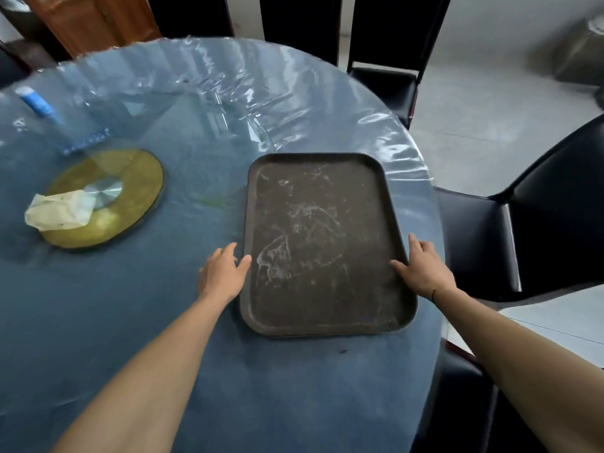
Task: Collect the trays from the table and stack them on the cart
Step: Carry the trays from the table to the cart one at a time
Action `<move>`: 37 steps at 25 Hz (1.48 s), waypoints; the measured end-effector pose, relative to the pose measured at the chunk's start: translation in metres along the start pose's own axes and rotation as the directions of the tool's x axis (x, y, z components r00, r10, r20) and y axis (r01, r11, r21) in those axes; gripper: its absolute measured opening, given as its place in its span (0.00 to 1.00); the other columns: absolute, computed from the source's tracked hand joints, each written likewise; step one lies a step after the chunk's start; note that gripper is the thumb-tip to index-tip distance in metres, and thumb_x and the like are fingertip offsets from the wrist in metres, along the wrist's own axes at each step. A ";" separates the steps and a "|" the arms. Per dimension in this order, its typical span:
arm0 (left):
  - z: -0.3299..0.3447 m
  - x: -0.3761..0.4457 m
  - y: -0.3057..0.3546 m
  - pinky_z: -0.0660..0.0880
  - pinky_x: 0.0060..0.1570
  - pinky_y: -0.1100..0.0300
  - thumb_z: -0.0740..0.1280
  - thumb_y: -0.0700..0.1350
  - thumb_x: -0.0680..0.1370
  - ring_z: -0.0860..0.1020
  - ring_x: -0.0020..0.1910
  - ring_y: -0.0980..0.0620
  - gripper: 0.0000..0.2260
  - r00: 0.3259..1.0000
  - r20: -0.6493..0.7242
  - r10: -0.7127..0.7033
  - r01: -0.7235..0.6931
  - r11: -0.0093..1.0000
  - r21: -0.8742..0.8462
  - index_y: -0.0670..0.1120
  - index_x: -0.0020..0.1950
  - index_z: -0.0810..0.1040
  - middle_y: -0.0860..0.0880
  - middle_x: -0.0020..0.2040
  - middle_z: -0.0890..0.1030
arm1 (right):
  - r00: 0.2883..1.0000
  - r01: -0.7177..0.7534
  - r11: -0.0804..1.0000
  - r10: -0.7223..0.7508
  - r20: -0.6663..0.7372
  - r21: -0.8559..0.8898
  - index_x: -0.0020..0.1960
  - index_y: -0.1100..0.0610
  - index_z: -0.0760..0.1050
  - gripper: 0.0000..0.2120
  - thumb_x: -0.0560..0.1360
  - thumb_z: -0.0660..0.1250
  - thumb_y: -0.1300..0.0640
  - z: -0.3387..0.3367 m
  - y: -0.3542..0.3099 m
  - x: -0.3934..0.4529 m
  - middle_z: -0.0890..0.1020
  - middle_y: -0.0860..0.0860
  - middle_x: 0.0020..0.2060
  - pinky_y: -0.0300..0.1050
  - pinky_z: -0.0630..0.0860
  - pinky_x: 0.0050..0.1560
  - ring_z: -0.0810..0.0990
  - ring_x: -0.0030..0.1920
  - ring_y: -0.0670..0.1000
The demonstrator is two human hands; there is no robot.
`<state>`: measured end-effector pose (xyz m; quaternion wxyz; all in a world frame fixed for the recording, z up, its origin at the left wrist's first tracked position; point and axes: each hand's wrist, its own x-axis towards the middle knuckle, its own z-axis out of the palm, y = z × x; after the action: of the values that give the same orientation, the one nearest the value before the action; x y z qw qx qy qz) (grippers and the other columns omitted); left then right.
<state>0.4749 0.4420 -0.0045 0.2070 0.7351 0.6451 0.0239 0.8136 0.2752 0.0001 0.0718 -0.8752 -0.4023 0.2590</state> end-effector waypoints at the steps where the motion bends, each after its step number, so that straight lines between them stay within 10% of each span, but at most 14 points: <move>1: 0.004 0.007 0.002 0.70 0.62 0.46 0.60 0.54 0.79 0.73 0.61 0.41 0.23 1.000 0.000 -0.010 0.010 0.999 -0.044 0.46 0.72 0.68 0.43 0.59 0.78 | 1.000 -0.016 1.000 0.016 0.017 0.017 0.76 0.56 0.54 0.32 0.78 0.63 0.46 0.002 0.001 0.008 0.66 0.59 0.69 0.59 0.72 0.61 0.71 0.65 0.62; 22: 0.001 0.010 0.024 0.67 0.41 0.51 0.54 0.46 0.82 0.76 0.50 0.37 0.13 0.992 -0.122 -0.028 0.009 0.989 -0.147 0.41 0.62 0.66 0.38 0.54 0.78 | 0.972 -0.063 0.954 0.125 -0.200 0.294 0.52 0.53 0.63 0.05 0.79 0.56 0.54 -0.006 -0.014 0.017 0.75 0.55 0.44 0.52 0.69 0.43 0.73 0.39 0.58; 37: -0.088 -0.065 0.111 0.69 0.43 0.52 0.58 0.47 0.80 0.77 0.50 0.37 0.10 0.949 -0.279 0.150 -0.215 0.951 -0.221 0.43 0.56 0.72 0.39 0.52 0.80 | 0.877 -0.030 0.959 0.161 -0.454 0.282 0.60 0.57 0.66 0.11 0.79 0.57 0.55 -0.133 0.020 -0.102 0.79 0.60 0.54 0.52 0.71 0.47 0.77 0.48 0.61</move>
<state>0.5416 0.3943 0.1283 0.2084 0.7507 0.5872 0.2196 0.8398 0.1972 0.1475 0.2713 -0.9130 -0.2901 0.0930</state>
